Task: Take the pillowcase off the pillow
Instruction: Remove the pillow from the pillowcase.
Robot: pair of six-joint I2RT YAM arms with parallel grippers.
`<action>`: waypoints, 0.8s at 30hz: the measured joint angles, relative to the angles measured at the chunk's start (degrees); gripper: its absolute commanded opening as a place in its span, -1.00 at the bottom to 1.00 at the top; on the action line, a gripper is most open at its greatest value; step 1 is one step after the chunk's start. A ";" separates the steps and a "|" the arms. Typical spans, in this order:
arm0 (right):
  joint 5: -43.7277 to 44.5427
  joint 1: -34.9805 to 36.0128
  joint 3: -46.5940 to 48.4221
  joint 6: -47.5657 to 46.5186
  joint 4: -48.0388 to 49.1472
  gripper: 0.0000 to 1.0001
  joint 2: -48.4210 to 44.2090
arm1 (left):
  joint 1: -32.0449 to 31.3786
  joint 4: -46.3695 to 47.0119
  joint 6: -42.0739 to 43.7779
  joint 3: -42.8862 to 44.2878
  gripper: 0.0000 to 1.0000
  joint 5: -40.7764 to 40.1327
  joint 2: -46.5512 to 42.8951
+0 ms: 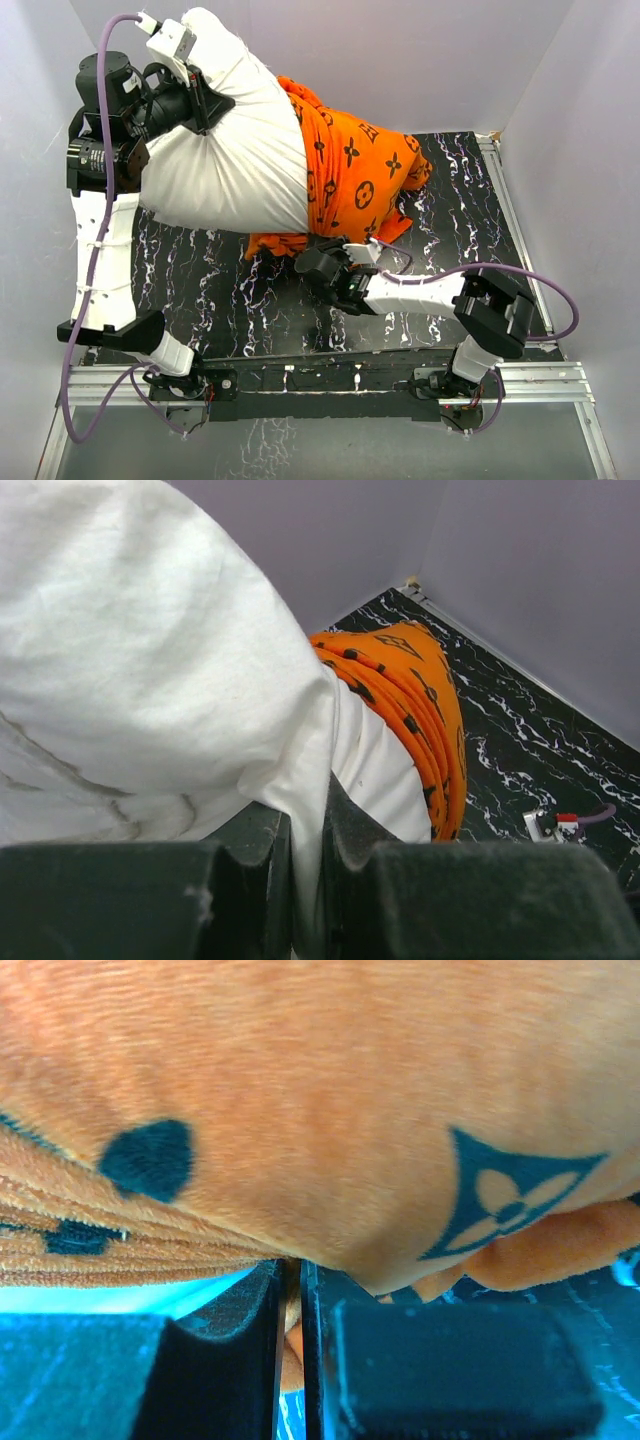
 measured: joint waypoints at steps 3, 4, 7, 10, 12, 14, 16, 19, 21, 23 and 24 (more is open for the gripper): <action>0.55 -0.92 -3.56 4.04 -0.96 -0.85 -1.53 | -0.11 -1.31 0.37 0.00 -1.00 -0.28 0.24; 0.79 -1.25 -4.50 5.07 -1.14 -0.85 -2.14 | -0.17 -1.70 0.42 0.00 -1.00 -0.28 0.24; 1.70 -1.97 -6.12 5.66 -1.36 -0.83 -3.98 | -0.48 -1.99 0.44 0.00 -1.00 -0.22 0.24; 1.53 -2.40 -7.34 -2.14 0.66 -0.49 -6.21 | -0.48 -1.97 0.68 0.00 -1.00 0.09 0.24; -1.57 -2.95 -9.79 -14.05 6.54 -0.18 -8.98 | -0.37 -1.44 1.36 -0.02 -1.00 0.63 0.24; -7.93 -4.17 -13.90 -28.33 13.44 -0.02 -13.86 | -0.15 0.13 2.40 -1.07 -1.00 1.84 -0.39; -16.37 -6.25 -16.46 -40.70 16.83 0.08 -19.39 | 0.22 1.22 3.93 -2.86 -1.00 3.52 -1.84; -28.06 -8.96 -13.35 -54.16 15.19 0.22 -25.31 | 0.55 1.31 6.16 -4.57 -1.00 6.32 -4.28; -34.47 -9.90 -6.51 -61.16 11.63 0.32 -27.02 | 0.85 1.40 7.15 -5.75 -1.00 8.11 -6.10; -39.69 -10.49 1.22 -66.47 9.01 0.35 -27.39 | 1.14 1.46 7.74 -6.40 -1.00 10.14 -7.56; -41.99 -10.80 4.79 -68.50 8.37 0.35 -27.39 | 1.16 1.38 7.91 -6.45 -1.00 11.30 -8.11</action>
